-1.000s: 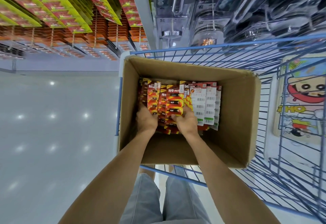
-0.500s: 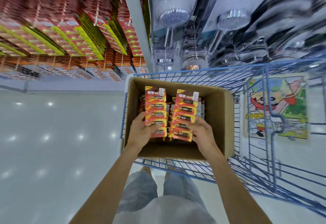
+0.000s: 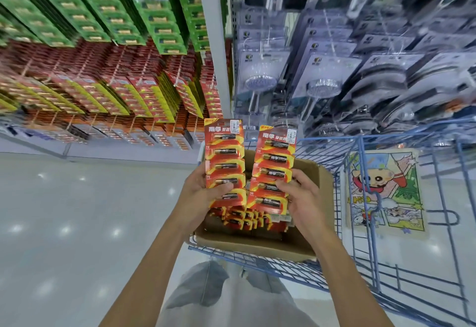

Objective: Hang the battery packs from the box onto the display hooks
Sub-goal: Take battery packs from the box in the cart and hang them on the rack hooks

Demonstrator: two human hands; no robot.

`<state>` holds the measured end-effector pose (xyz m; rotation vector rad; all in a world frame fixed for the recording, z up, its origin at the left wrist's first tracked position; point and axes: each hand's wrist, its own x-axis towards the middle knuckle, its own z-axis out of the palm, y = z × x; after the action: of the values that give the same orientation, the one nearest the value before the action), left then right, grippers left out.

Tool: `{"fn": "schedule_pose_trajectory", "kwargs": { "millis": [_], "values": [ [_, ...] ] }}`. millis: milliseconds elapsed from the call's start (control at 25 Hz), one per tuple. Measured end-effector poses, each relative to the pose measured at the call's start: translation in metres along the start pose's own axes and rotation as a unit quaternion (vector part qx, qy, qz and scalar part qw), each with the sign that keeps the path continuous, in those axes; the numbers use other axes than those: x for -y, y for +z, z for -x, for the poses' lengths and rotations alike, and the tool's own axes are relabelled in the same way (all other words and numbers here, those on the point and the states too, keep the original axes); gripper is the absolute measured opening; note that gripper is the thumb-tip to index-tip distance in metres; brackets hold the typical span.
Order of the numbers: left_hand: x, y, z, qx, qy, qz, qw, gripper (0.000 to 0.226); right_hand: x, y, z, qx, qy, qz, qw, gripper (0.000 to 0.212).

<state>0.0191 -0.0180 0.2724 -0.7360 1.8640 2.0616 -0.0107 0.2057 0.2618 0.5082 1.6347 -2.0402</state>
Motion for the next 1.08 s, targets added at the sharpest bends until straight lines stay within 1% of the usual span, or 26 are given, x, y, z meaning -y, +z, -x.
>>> {"fn": "schedule_pose_trajectory", "kwargs": {
  "millis": [200, 400, 640, 840, 960, 1080],
  "values": [
    [-0.015, -0.007, 0.012, 0.041, 0.009, 0.042, 0.998, 0.068, 0.015, 0.008, 0.013, 0.016, -0.013, -0.013, 1.000, 0.021],
    [-0.031, -0.017, 0.020, 0.043, 0.038, 0.052, 0.997, 0.068, 0.029, 0.025, 0.016, 0.035, -0.031, -0.017, 0.999, 0.027],
    [-0.049, -0.035, 0.031, 0.025, 0.077, 0.064, 0.995, 0.058, 0.050, 0.050, 0.021, 0.079, -0.041, -0.029, 0.996, 0.031],
    [-0.062, -0.039, 0.039, 0.025, 0.104, 0.053, 0.993, 0.059, 0.069, 0.062, 0.031, 0.094, -0.053, -0.021, 0.994, 0.030],
    [-0.062, -0.035, 0.039, 0.025, 0.106, 0.046, 0.993, 0.059, 0.074, 0.061, 0.034, 0.093, -0.065, -0.017, 0.993, 0.029],
    [-0.052, -0.034, 0.030, 0.020, 0.093, 0.030, 0.995, 0.057, 0.064, 0.053, 0.029, 0.069, -0.059, -0.014, 0.996, 0.029]
  ]
}}
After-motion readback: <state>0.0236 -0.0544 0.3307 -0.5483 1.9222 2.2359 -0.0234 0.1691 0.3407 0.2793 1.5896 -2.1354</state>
